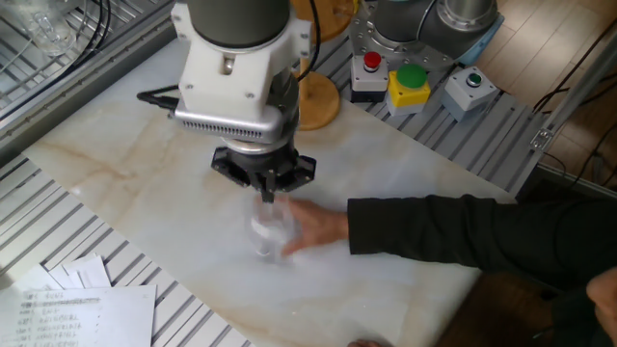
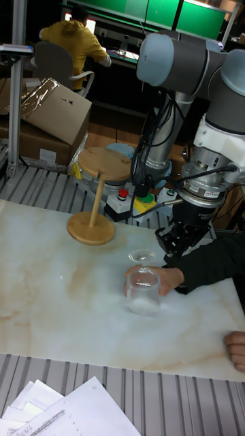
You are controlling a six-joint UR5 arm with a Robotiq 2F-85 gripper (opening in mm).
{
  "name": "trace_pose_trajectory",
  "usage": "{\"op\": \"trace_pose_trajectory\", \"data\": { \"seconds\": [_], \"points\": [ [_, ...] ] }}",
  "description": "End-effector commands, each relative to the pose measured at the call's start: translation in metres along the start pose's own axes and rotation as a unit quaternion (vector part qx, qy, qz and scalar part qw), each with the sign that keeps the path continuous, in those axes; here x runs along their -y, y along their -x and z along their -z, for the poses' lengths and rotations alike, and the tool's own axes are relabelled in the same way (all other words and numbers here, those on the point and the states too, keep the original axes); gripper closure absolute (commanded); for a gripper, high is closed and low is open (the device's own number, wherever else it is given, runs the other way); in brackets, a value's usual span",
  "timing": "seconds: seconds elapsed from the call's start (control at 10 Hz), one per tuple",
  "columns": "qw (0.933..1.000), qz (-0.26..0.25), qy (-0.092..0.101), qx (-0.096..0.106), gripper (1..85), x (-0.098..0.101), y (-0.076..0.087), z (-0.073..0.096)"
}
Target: Put the glass cup onto the shelf
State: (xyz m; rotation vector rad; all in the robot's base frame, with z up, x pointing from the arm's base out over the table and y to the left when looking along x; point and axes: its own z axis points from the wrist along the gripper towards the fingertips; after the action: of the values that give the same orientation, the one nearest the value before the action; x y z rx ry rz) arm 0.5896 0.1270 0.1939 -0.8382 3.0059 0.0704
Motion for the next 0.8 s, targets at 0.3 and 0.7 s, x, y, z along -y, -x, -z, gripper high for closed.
{"op": "trace_pose_trajectory", "data": {
  "seconds": [0.3,0.7],
  "points": [
    [0.9994,0.032,0.005,0.01,0.7,0.001,0.006,-0.004],
    [0.9989,0.045,0.007,0.01,0.7,0.005,-0.002,-0.01]
  ]
}}
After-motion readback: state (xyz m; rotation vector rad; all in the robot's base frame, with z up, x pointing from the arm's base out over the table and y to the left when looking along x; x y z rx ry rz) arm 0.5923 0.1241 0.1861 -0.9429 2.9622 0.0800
